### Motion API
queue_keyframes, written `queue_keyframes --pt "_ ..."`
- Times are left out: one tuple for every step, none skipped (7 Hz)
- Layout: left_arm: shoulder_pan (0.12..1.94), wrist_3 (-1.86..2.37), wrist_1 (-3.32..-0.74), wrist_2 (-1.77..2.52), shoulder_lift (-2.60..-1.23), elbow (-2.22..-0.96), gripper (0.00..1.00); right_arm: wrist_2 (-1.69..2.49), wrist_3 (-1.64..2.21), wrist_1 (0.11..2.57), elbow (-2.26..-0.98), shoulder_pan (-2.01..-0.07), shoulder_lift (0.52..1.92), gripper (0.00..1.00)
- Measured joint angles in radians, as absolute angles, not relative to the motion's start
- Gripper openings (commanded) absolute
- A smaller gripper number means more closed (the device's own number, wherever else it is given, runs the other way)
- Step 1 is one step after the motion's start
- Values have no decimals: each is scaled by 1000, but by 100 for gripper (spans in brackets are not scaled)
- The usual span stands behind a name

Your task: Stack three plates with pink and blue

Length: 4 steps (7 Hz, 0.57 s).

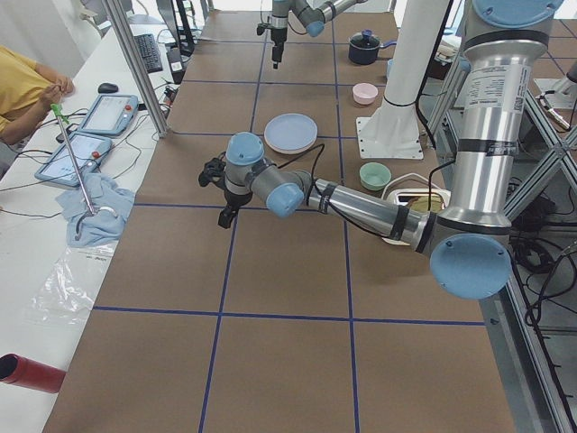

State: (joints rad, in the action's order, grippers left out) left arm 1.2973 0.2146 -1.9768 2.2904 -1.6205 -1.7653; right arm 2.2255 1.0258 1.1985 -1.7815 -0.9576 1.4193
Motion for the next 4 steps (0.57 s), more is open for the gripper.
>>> queue_keyframes --pt "1367 100 -1964 2307 -1602 -1736 100 2275 847 1269 -1781 -1061 1452 100" --pt "1426 -2 -1942 2331 -1592 -1708 100 2312 685 1336 -1781 -1154 1480 100" --pt "1473 -86 -1925 2343 -1584 -1681 100 2340 544 1401 -1783 -1241 1501 100" --pt "1498 -126 -1918 2346 -1580 -1664 100 2361 431 1461 -1783 -1314 1510 100"
